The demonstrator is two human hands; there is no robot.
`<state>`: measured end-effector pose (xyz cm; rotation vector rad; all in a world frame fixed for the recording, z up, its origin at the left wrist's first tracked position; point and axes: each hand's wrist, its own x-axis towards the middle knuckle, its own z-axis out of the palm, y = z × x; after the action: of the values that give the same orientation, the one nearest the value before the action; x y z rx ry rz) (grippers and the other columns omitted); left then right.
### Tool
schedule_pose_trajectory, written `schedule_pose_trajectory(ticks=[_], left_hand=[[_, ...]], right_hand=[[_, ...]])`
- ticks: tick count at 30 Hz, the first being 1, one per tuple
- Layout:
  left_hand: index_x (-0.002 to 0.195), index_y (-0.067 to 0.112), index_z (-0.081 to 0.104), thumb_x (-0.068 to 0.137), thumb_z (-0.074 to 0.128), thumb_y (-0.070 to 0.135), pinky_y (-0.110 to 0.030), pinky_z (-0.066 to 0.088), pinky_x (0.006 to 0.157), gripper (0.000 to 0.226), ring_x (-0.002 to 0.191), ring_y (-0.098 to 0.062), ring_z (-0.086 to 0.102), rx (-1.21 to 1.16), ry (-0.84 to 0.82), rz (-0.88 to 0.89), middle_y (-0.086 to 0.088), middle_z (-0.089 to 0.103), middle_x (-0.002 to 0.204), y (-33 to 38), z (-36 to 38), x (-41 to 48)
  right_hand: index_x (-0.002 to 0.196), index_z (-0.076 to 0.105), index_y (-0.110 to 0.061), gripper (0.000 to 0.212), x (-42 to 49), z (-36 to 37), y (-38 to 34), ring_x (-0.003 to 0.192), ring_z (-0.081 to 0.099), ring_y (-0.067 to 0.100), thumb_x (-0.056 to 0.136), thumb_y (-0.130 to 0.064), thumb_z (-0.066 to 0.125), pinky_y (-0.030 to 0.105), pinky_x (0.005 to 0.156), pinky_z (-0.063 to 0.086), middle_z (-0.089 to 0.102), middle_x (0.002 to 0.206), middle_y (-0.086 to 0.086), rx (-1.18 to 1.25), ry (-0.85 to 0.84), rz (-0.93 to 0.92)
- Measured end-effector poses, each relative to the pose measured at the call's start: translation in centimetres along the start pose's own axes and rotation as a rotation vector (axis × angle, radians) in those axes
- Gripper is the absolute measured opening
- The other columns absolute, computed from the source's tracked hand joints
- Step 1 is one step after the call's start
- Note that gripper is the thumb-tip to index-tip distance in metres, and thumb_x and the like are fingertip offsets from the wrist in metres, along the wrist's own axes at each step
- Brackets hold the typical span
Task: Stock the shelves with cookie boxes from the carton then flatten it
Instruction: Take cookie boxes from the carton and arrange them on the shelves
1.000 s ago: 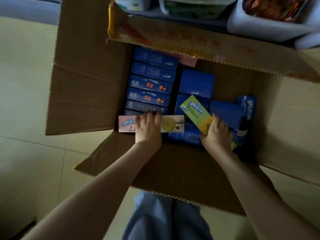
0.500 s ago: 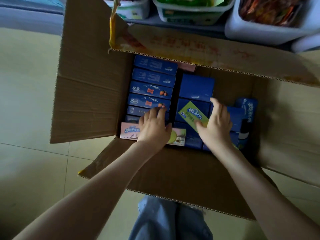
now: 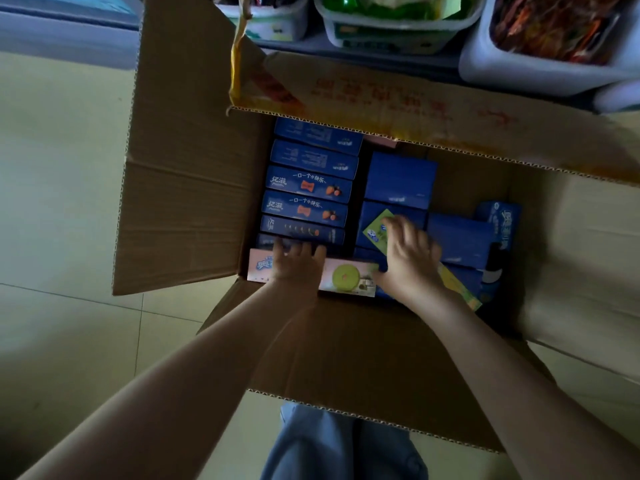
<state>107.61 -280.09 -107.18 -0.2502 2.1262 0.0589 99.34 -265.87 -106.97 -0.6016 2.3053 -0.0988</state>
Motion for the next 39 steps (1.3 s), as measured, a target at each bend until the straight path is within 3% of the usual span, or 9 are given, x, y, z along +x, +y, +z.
schedule_pose_trajectory(ticks=[6, 11, 15, 21, 25, 29, 31, 34, 39], left_hand=[[0.141, 0.013, 0.025, 0.089, 0.053, 0.017, -0.042, 0.025, 0.109, 0.059, 0.130, -0.030, 0.037, 0.023, 0.122, 0.071, -0.012, 0.040, 0.140, -1.0, 1.7, 0.7], [0.144, 0.022, 0.026, 0.086, 0.059, 0.042, -0.039, 0.030, 0.106, 0.069, 0.127, -0.027, 0.039, -0.247, 0.236, 0.141, -0.007, 0.043, 0.139, -2.8, -0.1, -1.6], [0.143, 0.030, 0.031, 0.081, 0.053, 0.065, -0.036, 0.033, 0.104, 0.074, 0.124, -0.023, 0.043, -0.400, 0.242, 0.218, -0.002, 0.049, 0.133, -3.5, -4.2, -6.3], [0.139, 0.029, 0.041, 0.088, 0.056, 0.050, -0.025, 0.040, 0.089, 0.057, 0.111, -0.016, 0.055, -0.500, 0.070, 0.311, 0.004, 0.059, 0.125, -4.7, -13.9, -15.8], [0.146, 0.027, 0.032, 0.091, 0.050, 0.053, -0.033, 0.035, 0.105, 0.063, 0.125, -0.016, 0.048, -0.401, -0.046, 0.403, 0.006, 0.049, 0.140, -4.5, -20.7, -24.1], [0.145, 0.028, 0.030, 0.083, 0.049, 0.067, -0.037, 0.031, 0.108, 0.075, 0.129, -0.019, 0.043, -0.115, 0.360, 0.392, 0.004, 0.044, 0.143, -3.9, -26.5, -33.7], [0.135, 0.017, 0.044, 0.072, 0.062, 0.067, -0.038, 0.036, 0.103, 0.082, 0.116, -0.025, 0.053, -0.008, 0.573, 0.398, -0.003, 0.055, 0.129, -3.2, -29.2, -38.9], [0.112, 0.005, 0.059, 0.059, 0.080, 0.049, -0.039, 0.050, 0.083, 0.072, 0.093, -0.033, 0.063, 0.000, 0.834, 0.454, -0.012, 0.064, 0.103, -3.0, -33.7, -45.7], [0.123, 0.019, 0.044, 0.076, 0.068, 0.055, -0.031, 0.042, 0.074, 0.064, 0.099, -0.027, 0.059, -0.337, 0.780, 0.386, -0.005, 0.061, 0.111, -4.3, -41.5, -55.5]], right_hand=[[0.149, 0.013, -0.023, 0.091, -0.9, 1.9, 1.0, 0.142, 0.011, 0.026, 0.078, -0.014, 0.069, 0.047, 0.112, 0.012, 0.008, 0.156, 0.005, -0.145, 0.034, -0.119], [0.150, 0.010, -0.023, 0.092, -1.2, 0.1, 1.0, 0.146, 0.000, 0.023, 0.081, -0.025, 0.070, 0.048, 0.115, 0.004, 0.008, 0.156, 0.004, -0.056, 0.001, -0.216], [0.138, 0.030, -0.019, 0.074, -3.5, -3.5, -0.5, 0.137, 0.023, 0.023, 0.080, -0.038, 0.071, 0.035, 0.111, 0.010, 0.034, 0.142, 0.002, 0.054, 0.021, -0.242], [0.131, 0.044, -0.027, 0.071, -9.8, -15.2, -2.9, 0.118, 0.035, 0.014, 0.072, -0.055, 0.073, 0.032, 0.093, 0.031, 0.040, 0.127, -0.006, 0.268, -0.184, -0.212], [0.109, 0.055, -0.026, 0.057, -16.7, -24.1, -4.5, 0.097, 0.048, 0.009, 0.069, -0.064, 0.069, 0.025, 0.073, 0.041, 0.044, 0.102, -0.014, 0.321, -0.279, -0.185], [0.101, 0.055, -0.028, 0.052, -25.0, -33.8, -6.2, 0.090, 0.048, 0.008, 0.069, -0.068, 0.065, 0.023, 0.066, 0.038, 0.047, 0.100, -0.012, 0.366, -0.144, -0.117], [0.111, 0.057, -0.022, 0.059, -29.0, -38.8, -7.0, 0.097, 0.050, 0.009, 0.071, -0.065, 0.065, 0.026, 0.077, 0.043, 0.051, 0.110, -0.008, 0.404, -0.086, -0.098], [0.105, 0.062, -0.026, 0.044, -34.9, -46.0, -7.9, 0.098, 0.056, 0.007, 0.076, -0.059, 0.065, 0.026, 0.080, 0.044, 0.060, 0.111, -0.009, 0.486, -0.046, -0.153], [0.113, 0.060, -0.027, 0.020, -43.9, -55.9, -9.4, 0.089, 0.062, 0.007, 0.093, -0.030, 0.055, 0.025, 0.078, 0.048, 0.065, 0.102, -0.010, 0.919, 0.106, -0.308]])
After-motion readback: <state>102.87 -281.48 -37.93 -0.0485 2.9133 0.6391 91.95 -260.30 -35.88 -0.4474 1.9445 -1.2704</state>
